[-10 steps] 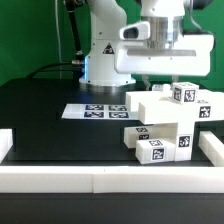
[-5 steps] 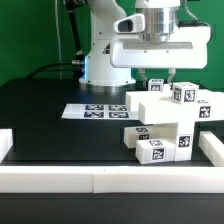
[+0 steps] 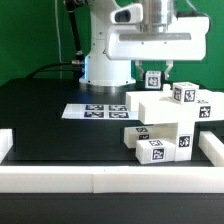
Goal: Assemble chair
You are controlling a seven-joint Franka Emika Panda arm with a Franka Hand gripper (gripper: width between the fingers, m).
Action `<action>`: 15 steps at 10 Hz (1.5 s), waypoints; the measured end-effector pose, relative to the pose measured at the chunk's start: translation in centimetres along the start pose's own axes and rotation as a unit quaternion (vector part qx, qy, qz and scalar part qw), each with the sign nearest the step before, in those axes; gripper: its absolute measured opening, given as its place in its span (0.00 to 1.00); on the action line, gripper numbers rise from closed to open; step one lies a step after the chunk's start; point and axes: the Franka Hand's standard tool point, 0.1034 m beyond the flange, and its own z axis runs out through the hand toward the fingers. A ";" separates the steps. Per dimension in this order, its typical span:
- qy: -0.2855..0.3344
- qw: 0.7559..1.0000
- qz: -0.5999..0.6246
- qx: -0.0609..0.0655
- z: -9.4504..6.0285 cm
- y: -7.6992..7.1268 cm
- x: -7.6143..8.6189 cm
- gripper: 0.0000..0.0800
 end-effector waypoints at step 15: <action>0.009 1.000 -0.023 -0.007 -2.8 -1.8 5.4 0.35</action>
Offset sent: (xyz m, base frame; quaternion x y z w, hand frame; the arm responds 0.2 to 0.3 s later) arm 0.0000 0.0000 0.0000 0.0000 0.0000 0.0000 1.0000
